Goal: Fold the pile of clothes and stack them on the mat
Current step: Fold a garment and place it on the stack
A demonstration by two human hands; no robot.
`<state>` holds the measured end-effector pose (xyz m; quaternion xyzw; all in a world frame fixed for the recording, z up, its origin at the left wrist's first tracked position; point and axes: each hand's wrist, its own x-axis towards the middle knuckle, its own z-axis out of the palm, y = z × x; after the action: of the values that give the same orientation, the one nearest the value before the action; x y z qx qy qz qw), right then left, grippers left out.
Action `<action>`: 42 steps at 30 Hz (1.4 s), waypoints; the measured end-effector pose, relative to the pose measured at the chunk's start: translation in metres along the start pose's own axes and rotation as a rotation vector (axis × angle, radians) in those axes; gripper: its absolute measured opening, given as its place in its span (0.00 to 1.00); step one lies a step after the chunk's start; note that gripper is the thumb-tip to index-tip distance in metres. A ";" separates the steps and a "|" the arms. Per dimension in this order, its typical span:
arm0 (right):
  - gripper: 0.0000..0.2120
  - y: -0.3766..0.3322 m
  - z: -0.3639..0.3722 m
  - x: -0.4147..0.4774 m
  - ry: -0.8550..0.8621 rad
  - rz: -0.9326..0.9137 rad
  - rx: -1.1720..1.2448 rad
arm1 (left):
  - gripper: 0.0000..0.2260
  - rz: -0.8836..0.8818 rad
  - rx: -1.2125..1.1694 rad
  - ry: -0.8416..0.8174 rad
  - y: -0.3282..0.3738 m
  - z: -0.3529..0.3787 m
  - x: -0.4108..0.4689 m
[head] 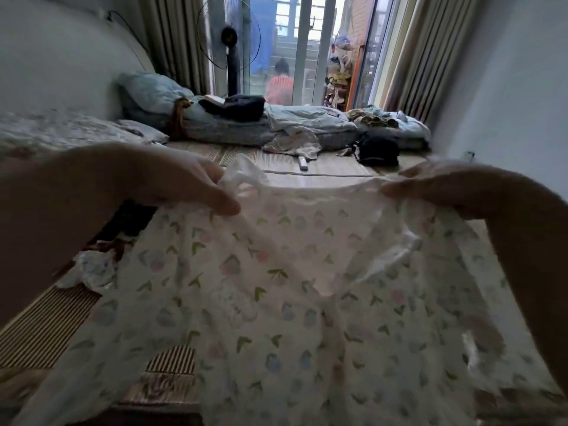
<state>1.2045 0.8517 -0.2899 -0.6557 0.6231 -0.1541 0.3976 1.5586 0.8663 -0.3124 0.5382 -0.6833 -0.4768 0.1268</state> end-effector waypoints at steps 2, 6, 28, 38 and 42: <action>0.15 0.017 0.031 0.038 0.011 0.073 -0.131 | 0.18 -0.085 0.114 0.063 -0.023 0.005 0.025; 0.12 0.060 0.091 0.113 0.041 0.108 -0.299 | 0.13 -0.165 0.517 0.322 -0.092 0.021 0.099; 0.43 0.245 0.126 0.034 0.233 0.629 -0.350 | 0.38 -0.654 0.432 0.352 -0.288 0.069 -0.022; 0.46 0.243 0.144 0.015 0.522 0.868 -0.102 | 0.09 -0.586 0.286 0.402 -0.258 0.071 -0.046; 0.18 0.232 0.133 0.013 0.544 0.711 0.046 | 0.03 -0.361 -0.141 0.531 -0.225 0.069 -0.056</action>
<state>1.1385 0.9048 -0.5433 -0.3273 0.8881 -0.1887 0.2619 1.6709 0.9574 -0.5059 0.7460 -0.4854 -0.3807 0.2508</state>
